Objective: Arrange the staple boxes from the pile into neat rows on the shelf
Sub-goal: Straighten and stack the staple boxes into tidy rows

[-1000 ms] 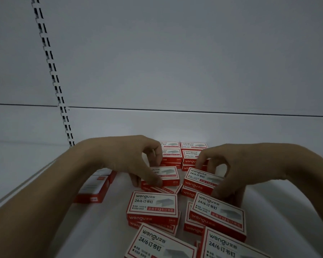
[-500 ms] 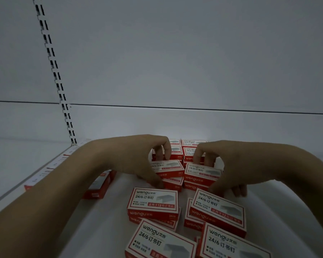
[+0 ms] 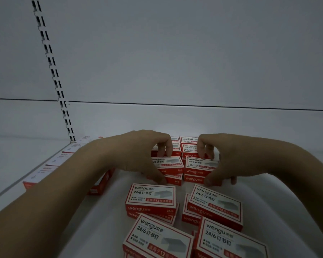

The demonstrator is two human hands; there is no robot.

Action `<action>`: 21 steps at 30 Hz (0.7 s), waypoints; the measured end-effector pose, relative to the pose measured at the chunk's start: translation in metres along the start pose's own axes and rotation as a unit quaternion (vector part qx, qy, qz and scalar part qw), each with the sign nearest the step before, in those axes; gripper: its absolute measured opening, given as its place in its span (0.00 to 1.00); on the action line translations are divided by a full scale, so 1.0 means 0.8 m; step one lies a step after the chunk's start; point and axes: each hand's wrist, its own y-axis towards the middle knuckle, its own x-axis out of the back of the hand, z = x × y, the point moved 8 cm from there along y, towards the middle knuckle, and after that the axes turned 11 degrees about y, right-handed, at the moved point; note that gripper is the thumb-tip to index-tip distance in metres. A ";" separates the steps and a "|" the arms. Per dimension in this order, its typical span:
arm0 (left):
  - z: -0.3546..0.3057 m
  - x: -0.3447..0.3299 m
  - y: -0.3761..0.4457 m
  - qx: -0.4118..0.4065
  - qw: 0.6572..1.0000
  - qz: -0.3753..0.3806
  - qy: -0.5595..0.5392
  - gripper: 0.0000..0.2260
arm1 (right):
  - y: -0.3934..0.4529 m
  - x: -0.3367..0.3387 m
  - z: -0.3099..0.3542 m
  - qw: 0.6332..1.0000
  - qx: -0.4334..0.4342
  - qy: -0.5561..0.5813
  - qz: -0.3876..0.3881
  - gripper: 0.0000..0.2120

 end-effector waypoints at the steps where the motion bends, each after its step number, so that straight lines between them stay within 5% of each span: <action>1: 0.000 0.002 0.001 0.001 1.000 -0.014 0.014 0.20 | 0.004 0.001 -0.001 1.000 0.007 0.005 -0.011 0.19; 10: 0.005 0.004 0.013 -0.009 0.995 -0.089 0.055 0.23 | 0.021 0.010 -0.012 0.997 0.055 0.008 -0.059 0.17; 17: 0.005 0.006 -0.003 0.036 0.997 -0.047 -0.056 0.23 | 0.009 0.015 -0.005 0.997 0.036 0.024 -0.057 0.19; 21: 0.007 0.039 -0.042 0.061 0.979 -0.122 -0.154 0.20 | -0.034 0.042 0.019 0.981 0.077 0.096 -0.148 0.18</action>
